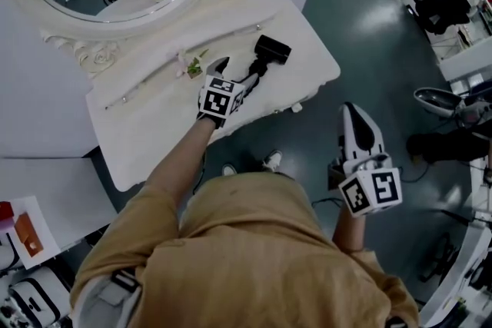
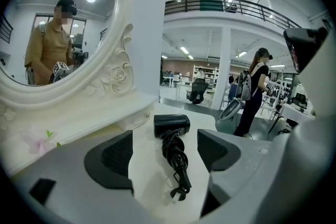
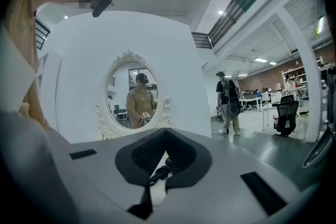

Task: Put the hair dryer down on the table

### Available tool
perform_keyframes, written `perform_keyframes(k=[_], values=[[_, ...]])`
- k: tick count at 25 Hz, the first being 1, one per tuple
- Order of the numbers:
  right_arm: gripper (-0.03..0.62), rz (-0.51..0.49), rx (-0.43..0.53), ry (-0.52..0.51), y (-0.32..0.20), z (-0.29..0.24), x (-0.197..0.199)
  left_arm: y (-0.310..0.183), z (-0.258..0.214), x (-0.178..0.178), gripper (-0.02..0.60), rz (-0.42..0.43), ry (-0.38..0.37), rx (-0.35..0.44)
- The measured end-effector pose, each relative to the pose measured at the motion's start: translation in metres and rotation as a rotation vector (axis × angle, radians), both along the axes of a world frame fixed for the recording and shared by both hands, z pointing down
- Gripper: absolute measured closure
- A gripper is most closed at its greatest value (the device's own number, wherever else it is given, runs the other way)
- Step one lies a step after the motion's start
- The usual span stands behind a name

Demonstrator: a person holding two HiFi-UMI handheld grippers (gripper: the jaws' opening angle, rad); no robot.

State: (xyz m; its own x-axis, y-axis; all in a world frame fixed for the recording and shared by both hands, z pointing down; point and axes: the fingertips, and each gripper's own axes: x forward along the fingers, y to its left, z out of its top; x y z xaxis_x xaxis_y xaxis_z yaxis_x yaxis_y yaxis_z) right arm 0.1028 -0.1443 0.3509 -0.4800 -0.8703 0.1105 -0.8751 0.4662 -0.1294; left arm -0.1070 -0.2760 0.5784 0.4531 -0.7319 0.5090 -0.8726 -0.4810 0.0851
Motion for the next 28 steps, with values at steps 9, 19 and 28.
perform_keyframes(k=[9, 19, 28], values=[[0.591, 0.009, -0.004, 0.022, 0.027, 0.0, -0.035, 0.018, -0.014, -0.038, 0.225, -0.02, -0.003, -0.013], [0.591, -0.014, 0.035, 0.033, 0.031, -0.009, -0.058, 0.046, -0.081, -0.082, 0.478, -0.074, 0.042, 0.121], [0.591, -0.048, 0.164, -0.012, 0.024, -0.049, -0.07, 0.088, -0.188, -0.115, 0.577, -0.082, 0.137, 0.34]])
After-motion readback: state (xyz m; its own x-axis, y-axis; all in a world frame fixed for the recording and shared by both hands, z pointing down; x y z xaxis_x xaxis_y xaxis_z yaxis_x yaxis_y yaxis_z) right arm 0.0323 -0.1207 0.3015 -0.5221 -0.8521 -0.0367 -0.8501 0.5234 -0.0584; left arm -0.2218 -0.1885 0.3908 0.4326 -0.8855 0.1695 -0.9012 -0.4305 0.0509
